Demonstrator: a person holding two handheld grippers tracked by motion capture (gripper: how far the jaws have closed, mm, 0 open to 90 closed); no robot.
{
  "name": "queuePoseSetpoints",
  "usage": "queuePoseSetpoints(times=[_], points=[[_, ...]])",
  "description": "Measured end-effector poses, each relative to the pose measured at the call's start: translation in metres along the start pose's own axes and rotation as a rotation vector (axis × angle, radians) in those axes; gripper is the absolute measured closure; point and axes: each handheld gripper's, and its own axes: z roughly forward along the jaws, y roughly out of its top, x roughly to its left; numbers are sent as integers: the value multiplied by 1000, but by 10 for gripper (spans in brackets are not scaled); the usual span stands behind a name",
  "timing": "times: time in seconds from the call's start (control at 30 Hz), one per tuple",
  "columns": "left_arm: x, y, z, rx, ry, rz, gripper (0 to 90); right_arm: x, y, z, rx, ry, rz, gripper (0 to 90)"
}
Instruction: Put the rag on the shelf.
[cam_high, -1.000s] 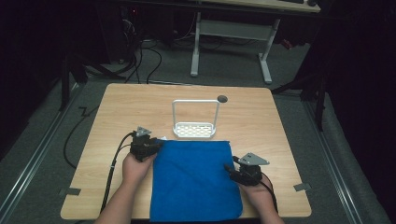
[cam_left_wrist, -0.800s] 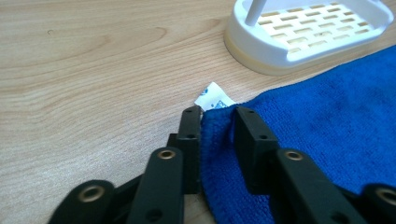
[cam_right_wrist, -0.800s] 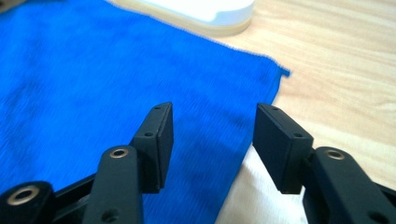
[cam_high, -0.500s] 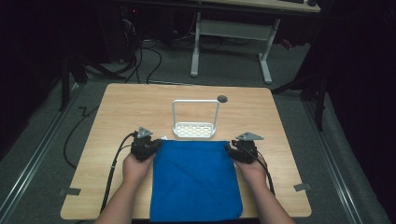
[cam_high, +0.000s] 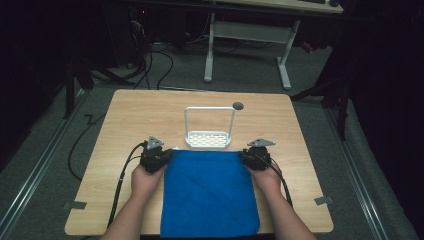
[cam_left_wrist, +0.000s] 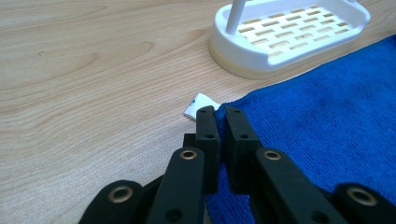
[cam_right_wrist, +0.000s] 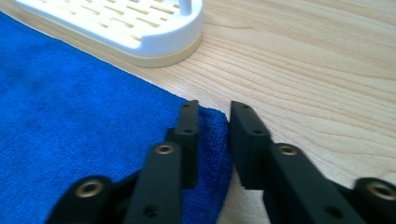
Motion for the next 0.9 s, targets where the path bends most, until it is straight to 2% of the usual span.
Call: queuePoseSetpoints(times=[0.03,0.1,0.2,0.23,0.27,0.37,0.43,0.5,0.53,0.57,0.63,0.7,0.77,0.87,0.9], points=[[0,0,0,-1,-4,1,855,0,-1,0,-5,21,11,840],[0,0,0,-3,-7,3,857,2,-1,0,-8,29,4,871],[-1,0,-1,-12,-10,11,858,5,0,-1,2,32,-8,875],[1,0,-2,-27,-21,2,858,7,0,-5,-19,30,-24,875],[0,-1,-4,-43,-26,12,858,8,0,-7,-29,33,-16,875],[-7,-3,-11,-95,-17,63,858,15,-1,-23,-105,39,-19,875],[-10,-3,-13,-100,4,103,864,19,-2,-32,-148,44,-31,874],[-10,-2,-14,-89,15,104,865,21,-3,-36,-166,37,-41,874],[-7,-1,-17,-89,6,56,867,22,-4,-42,-191,44,-38,874],[-7,-1,-19,-84,-4,40,868,23,-4,-44,-189,46,-43,874],[-8,0,-22,-83,-9,37,868,23,-6,-47,-195,60,-37,874],[-16,2,-28,-97,1,69,868,22,-8,-48,-201,71,-31,874],[-23,5,-35,-125,-9,72,868,20,-8,-52,-213,95,-13,875],[-26,6,-40,-138,-7,80,867,19,-7,-56,-232,103,-10,875],[-29,6,-44,-146,13,105,867,21,-6,-61,-247,97,-17,876]])
